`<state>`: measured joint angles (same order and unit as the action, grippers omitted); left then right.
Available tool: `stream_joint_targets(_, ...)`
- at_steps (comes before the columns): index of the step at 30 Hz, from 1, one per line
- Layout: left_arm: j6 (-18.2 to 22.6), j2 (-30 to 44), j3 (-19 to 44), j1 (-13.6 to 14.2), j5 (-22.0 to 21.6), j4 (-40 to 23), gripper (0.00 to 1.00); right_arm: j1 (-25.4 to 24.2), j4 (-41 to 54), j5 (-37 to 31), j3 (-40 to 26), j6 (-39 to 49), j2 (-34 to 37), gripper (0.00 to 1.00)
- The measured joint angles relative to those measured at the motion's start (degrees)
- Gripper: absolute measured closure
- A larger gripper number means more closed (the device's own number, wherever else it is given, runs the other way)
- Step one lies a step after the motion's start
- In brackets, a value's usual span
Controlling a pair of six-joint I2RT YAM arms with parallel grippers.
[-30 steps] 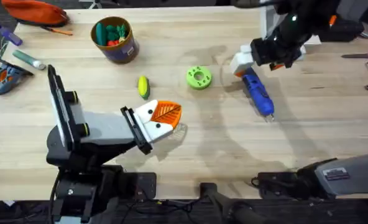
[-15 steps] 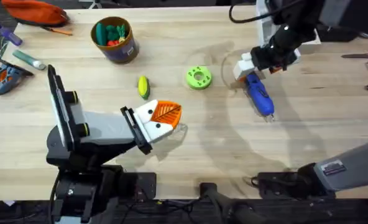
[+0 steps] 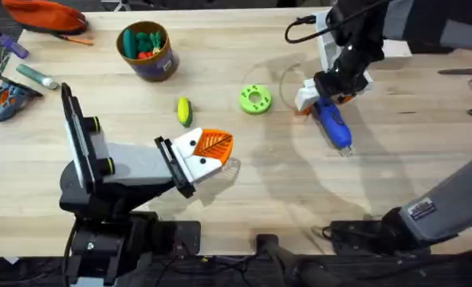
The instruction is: Pick up the gripper from the table and insert it into the empty holder that is missing its gripper. Then pick up a screw, insert it into the mounting hole, and use the screwdriver to tighten it. Finally, clean up the table by picking up the vegetable and placing it into the bucket.
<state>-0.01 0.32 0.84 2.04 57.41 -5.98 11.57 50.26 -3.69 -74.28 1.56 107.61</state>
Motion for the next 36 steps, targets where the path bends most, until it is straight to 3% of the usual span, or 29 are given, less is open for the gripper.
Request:
stream_joint_targets(5, 0.0, 0.0, 0.0, 0.0, 0.0, 0.02, 0.993, 0.04, -0.02, 0.18, 0.0, 0.27, 0.0, 0.141)
stream_joint_targets(9, 0.02, 0.0, 0.0, 0.0, 0.0, 0.0, 0.993, 0.04, 0.0, 0.16, 0.0, 0.26, 0.0, 0.375)
stream_joint_targets(17, 0.0, 0.0, 0.0, 0.0, 0.0, 0.0, 0.993, 0.09, -0.33, -0.2, 0.0, 0.4, 0.0, 0.681)
stream_joint_targets(19, 0.0, 0.0, 0.0, 0.0, 0.0, 0.0, 0.993, 0.09, -0.42, -0.55, 0.0, 0.63, 0.02, 0.796)
stream_joint_targets(20, 0.02, 0.0, 0.0, 0.02, 0.0, 0.0, 0.993, 0.09, -0.35, -0.74, 0.0, 0.61, 0.02, 0.93)
stream_joint_targets(21, 0.02, 0.0, 0.0, 0.0, 0.0, 0.0, 0.993, 0.07, -0.31, -0.74, 0.04, 0.32, 0.02, 0.97)
stream_joint_targets(36, 0.0, 0.0, 0.0, 0.0, 0.0, 0.0, 0.993, 0.04, 2.63, -0.56, -0.25, 0.35, 0.02, 0.978)
